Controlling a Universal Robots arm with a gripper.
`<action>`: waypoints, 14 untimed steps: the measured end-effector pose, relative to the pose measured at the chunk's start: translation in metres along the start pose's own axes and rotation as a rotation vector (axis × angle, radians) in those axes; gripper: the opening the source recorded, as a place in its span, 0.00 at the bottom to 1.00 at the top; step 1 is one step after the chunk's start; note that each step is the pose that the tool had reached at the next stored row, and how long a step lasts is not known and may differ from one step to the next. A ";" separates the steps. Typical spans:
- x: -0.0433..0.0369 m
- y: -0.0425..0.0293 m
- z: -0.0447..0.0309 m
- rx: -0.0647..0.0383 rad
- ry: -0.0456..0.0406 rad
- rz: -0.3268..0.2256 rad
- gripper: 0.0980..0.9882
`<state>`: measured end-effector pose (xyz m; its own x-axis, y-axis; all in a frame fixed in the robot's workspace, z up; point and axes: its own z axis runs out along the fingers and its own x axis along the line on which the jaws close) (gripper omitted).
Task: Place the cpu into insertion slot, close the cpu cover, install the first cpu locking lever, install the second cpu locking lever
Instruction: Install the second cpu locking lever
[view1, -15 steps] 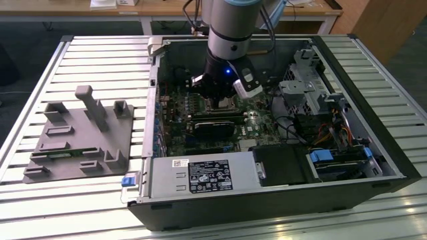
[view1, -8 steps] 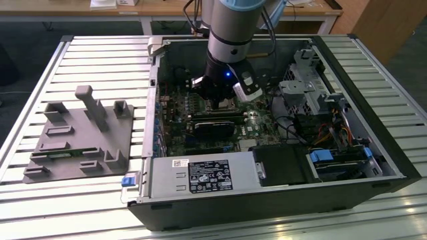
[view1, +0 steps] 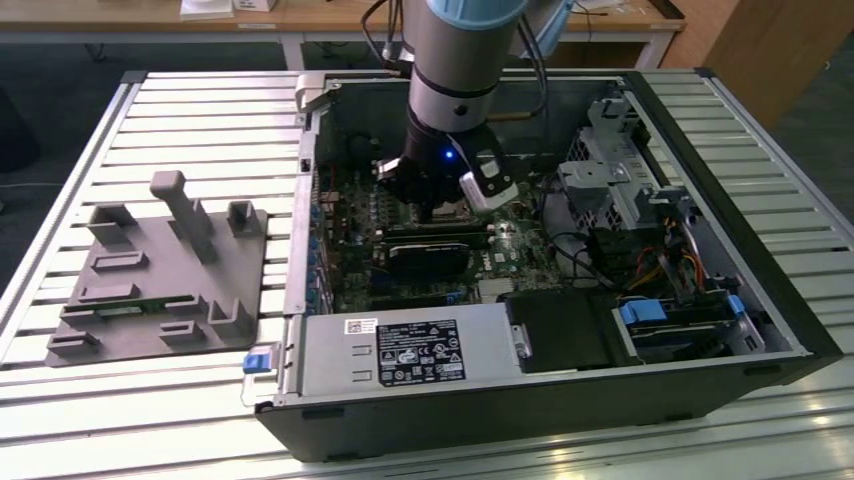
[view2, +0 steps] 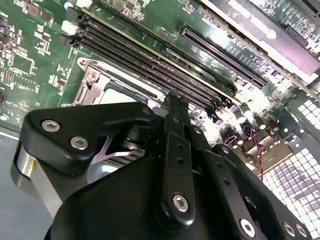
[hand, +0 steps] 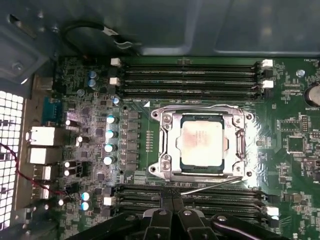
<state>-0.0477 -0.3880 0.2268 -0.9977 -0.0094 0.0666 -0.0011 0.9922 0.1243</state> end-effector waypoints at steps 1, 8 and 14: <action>0.0000 -0.0002 0.0010 0.000 -0.0011 0.010 0.01; 0.0008 -0.0033 0.0086 -0.013 -0.0037 0.030 0.01; 0.0053 -0.0098 0.0101 -0.050 -0.0048 0.028 0.01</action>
<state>-0.0536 -0.3966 0.2159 -0.9977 0.0187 0.0659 0.0298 0.9846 0.1721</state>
